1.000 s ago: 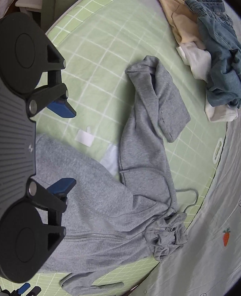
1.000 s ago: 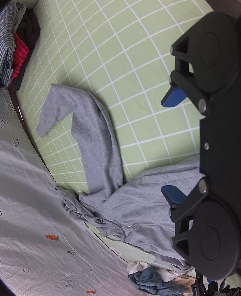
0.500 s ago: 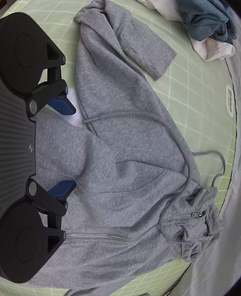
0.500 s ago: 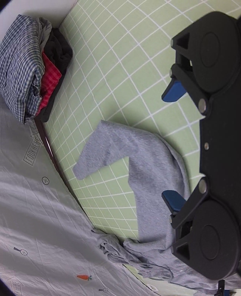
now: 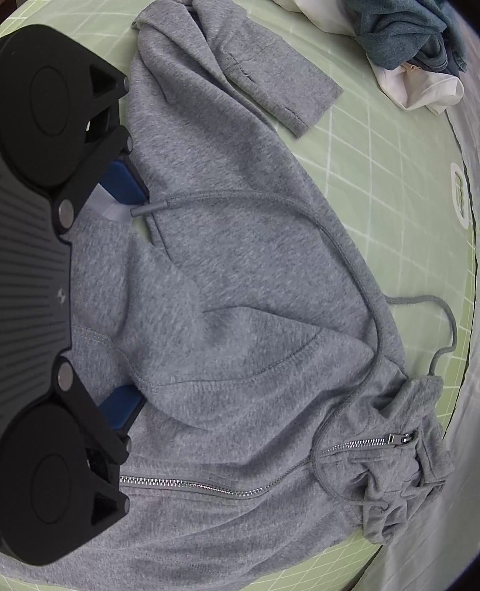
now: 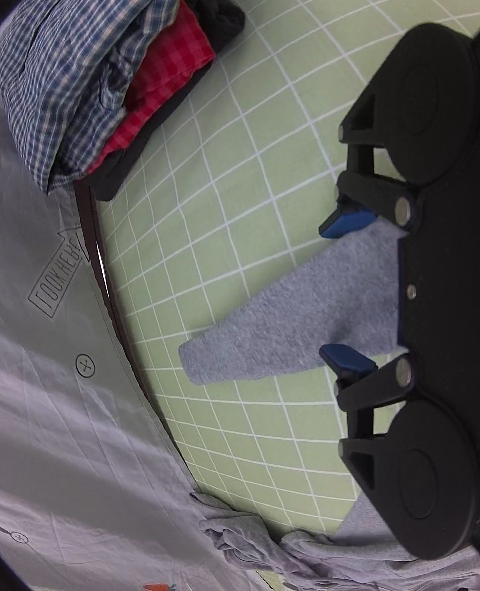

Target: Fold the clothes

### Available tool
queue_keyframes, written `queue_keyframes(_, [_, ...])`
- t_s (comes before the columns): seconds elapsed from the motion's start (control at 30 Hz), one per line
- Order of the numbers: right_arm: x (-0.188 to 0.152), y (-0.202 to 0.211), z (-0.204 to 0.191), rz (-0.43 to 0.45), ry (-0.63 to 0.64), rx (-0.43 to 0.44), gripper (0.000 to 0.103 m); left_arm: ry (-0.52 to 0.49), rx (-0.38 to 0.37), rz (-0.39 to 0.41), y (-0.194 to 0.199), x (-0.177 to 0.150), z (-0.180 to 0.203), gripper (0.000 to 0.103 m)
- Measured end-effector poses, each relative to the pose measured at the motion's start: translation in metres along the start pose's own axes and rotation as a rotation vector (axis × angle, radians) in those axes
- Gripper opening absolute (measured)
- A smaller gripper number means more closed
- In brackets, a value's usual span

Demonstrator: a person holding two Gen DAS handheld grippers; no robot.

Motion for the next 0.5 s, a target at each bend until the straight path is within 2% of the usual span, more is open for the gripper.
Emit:
queue_keyframes(0.03, [0.000,0.000,-0.003,0.006,0.021,-0.008,0.039,0.000,0.000,-0.001,0.000,0.000,0.000,0.103])
queue_keyframes(0.07, [0.000,0.000,-0.005,0.013,0.049,-0.013,0.028,-0.001,0.001,-0.002,0.000,0.000,0.000,0.103])
queue_keyframes(0.1, [0.000,0.001,-0.007,0.020,0.065,-0.013,0.006,-0.001,0.001,-0.002,0.001,-0.001,0.000,0.103])
queue_keyframes(0.27, [0.000,0.033,0.025,0.110,-0.028,-0.123,0.005,-0.002,0.002,0.014,0.003,-0.004,0.000,0.103])
queue_keyframes(0.37, [-0.010,0.064,0.069,0.167,-0.127,-0.231,0.005,-0.001,0.003,0.035,0.004,-0.007,0.000,0.103])
queue_keyframes(0.5, [-0.032,0.092,0.123,0.184,-0.185,-0.355,0.004,0.001,0.003,0.044,0.006,-0.012,-0.001,0.103])
Point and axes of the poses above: each gripper's, at about its wrist camera, not at the fingertips, and y roughly against the way its jaws point, z to its right, x to its top, the point moved 9 cm from there along -y, roughly the way its jaws point, and after that the axes turned 7 degrees about -z, right-handed, at the moved point
